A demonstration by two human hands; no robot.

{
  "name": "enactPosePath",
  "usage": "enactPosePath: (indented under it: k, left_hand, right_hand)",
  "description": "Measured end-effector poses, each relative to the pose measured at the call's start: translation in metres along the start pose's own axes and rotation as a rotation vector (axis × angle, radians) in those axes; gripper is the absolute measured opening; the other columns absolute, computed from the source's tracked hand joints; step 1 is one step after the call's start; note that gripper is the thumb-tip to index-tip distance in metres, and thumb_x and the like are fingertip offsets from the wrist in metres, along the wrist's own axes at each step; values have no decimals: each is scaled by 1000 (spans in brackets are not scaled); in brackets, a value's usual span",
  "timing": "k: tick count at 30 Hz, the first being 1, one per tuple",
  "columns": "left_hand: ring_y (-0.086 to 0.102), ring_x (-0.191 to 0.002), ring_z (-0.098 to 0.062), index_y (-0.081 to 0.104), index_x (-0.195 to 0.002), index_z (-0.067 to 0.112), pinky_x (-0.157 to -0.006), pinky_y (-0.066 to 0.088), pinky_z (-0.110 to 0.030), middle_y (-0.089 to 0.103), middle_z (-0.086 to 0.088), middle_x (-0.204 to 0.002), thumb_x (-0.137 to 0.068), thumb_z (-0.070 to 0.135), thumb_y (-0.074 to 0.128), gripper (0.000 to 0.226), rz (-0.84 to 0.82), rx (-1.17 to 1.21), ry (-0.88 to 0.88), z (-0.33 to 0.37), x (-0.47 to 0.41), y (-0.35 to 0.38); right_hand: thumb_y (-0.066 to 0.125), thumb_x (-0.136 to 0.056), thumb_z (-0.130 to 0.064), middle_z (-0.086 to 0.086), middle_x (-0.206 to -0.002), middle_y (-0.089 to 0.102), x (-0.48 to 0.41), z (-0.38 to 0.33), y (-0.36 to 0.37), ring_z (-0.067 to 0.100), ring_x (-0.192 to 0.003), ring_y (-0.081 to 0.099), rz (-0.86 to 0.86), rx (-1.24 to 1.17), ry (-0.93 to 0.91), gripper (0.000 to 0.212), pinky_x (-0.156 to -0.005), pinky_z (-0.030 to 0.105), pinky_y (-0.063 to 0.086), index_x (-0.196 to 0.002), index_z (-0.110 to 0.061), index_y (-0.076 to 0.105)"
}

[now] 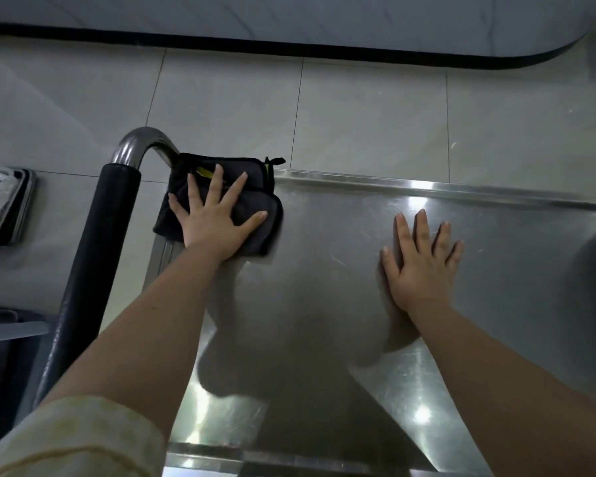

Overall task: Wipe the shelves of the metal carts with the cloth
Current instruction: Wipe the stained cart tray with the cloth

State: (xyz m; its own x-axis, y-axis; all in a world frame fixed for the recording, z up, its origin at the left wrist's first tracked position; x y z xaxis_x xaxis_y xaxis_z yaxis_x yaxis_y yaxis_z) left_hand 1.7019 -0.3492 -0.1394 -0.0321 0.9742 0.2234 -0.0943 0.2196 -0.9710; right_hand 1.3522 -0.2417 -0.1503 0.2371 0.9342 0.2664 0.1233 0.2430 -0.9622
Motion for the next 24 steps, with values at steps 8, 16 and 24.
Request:
enactPosePath:
  k: [8,16,24]
  left_hand:
    - [-10,-148,-37,-6,-145,59,-110,-2,-70,-8,13,-163,-70,94,9,84,-4,6,-52,20,1,6]
    - [-23,-142,-46,-1,-148,55,-100,-19,-73,-13,9,-163,-73,90,9,84,-85,31,173,186,24,27]
    - [-9,-149,-37,0,-146,60,-109,-2,-70,-10,13,-163,-72,92,19,83,-6,48,-12,51,2,6]
  right_hand:
    - [8,-93,-62,-1,-164,-9,1,-1,1,37,-148,-14,9,14,13,67,-116,60,-11,-155,-37,-1]
    - [10,-91,-61,-4,-165,-4,0,5,2,35,-149,-9,18,-10,13,67,-116,58,-10,-155,-41,3]
    - [7,-91,-68,-7,-164,-9,-4,9,3,30,-149,-15,16,-26,8,68,-117,54,-13,-154,-44,-2]
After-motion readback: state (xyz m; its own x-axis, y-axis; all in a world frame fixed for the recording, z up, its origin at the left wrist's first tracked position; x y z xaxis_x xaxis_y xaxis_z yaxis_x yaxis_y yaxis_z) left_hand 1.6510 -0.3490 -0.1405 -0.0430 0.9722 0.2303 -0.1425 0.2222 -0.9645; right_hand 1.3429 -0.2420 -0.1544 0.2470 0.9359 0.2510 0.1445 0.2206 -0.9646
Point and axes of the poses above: each hand's wrist, its own x-axis away from the middle knuckle, its own y-axis out of the palm, z = x × y, the point moved 5 cm from there along -x, towards the middle knuckle
